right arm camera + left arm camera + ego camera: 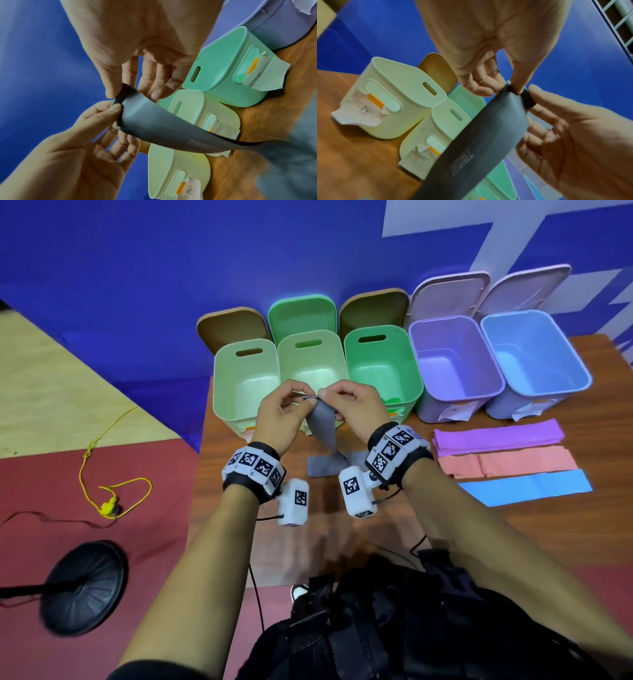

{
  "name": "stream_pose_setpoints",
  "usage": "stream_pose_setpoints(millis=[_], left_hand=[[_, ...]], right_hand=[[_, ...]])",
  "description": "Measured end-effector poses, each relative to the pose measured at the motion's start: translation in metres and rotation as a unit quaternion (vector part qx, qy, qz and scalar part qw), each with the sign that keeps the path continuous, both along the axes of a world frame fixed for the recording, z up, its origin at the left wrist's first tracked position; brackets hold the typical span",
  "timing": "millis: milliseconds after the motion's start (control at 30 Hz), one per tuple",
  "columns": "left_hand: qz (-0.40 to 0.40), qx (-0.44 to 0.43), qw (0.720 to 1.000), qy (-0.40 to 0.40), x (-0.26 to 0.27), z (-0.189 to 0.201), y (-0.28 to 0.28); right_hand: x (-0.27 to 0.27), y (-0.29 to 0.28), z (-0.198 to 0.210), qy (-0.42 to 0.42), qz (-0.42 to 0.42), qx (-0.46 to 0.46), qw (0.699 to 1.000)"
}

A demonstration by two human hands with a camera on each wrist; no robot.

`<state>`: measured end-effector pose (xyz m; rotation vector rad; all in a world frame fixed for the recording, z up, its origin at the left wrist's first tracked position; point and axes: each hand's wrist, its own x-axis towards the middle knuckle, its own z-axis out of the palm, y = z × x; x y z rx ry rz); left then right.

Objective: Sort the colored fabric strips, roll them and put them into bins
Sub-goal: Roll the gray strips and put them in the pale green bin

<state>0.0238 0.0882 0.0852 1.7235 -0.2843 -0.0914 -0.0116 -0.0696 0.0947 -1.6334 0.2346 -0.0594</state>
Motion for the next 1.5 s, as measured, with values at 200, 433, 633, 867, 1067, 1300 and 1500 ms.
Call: stream_pose_setpoints(millis=[200,433,633,867,1067,1300,1500], left_hand=[[-0.041,-0.005,0.999,0.006,0.015,0.005,0.022],[-0.056,-0.013,0.997,0.044,0.015,0.0,0.029],[-0.02,-0.003,0.998,0.066,0.011,0.004,0.018],[0.016,0.002,0.998,0.065,0.01,0.009,-0.017],[0.024,-0.013,0.998,0.06,0.009,0.01,-0.035],[-0.009,-0.01,0.997,0.082,0.03,-0.001,-0.025],[-0.034,-0.003,0.997,0.07,0.041,-0.004,-0.011]], right_hand=[[0.004,0.028,-0.004,-0.015,-0.049,-0.001,0.999],[0.001,0.034,-0.016,-0.021,-0.061,0.043,0.997],[0.006,0.019,-0.016,-0.007,-0.004,0.089,0.996],[0.01,-0.019,-0.01,0.004,0.03,0.095,0.995],[0.016,-0.036,-0.009,-0.011,0.015,0.078,0.997],[0.027,-0.029,-0.017,-0.006,-0.009,0.061,0.998],[0.028,-0.006,-0.021,0.006,-0.04,0.058,0.998]])
